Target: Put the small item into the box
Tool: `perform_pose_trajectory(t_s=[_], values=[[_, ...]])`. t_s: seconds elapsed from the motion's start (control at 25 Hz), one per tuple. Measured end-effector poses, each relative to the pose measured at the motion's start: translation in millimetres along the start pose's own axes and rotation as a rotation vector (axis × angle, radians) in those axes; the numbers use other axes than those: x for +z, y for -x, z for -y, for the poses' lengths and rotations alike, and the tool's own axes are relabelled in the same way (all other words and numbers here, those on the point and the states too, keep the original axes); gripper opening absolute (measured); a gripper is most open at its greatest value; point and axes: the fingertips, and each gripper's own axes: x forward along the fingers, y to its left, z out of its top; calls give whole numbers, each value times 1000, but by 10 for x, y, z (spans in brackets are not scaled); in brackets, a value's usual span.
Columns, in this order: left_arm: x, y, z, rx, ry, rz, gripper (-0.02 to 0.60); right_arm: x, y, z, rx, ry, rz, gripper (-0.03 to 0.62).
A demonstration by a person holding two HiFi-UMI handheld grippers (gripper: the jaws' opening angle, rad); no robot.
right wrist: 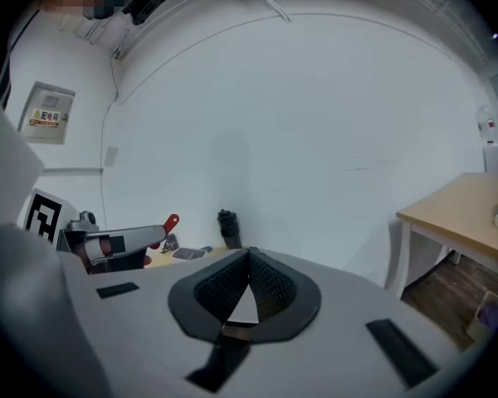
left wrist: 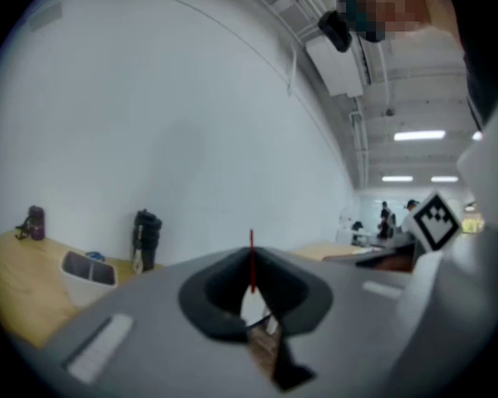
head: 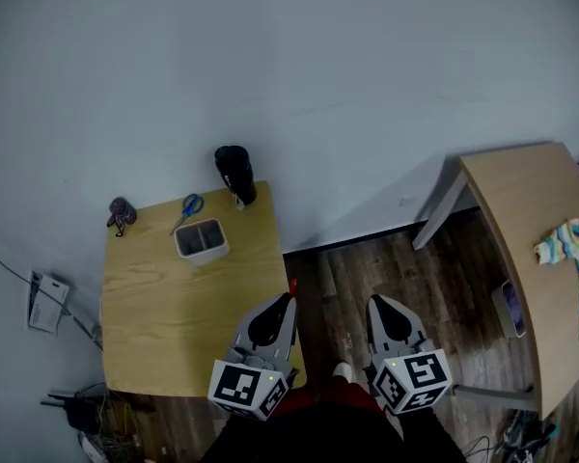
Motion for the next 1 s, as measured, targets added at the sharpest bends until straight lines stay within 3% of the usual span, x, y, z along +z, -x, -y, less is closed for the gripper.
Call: perform_pose_trajectory(t_s=[0.2, 0.56, 0.76, 1.0], values=[[53, 162, -157, 195, -6, 16, 14, 27, -310, -102, 177, 16, -42, 8], [100, 608, -377, 453, -17, 32, 14, -9, -657, -479, 400, 49, -93, 8], [74, 829, -574, 542, 3, 18, 14, -41, -763, -712, 453, 60, -106, 8], [88, 825, -927, 559, 9, 21, 14, -33, -943, -904, 461, 87, -111, 8]])
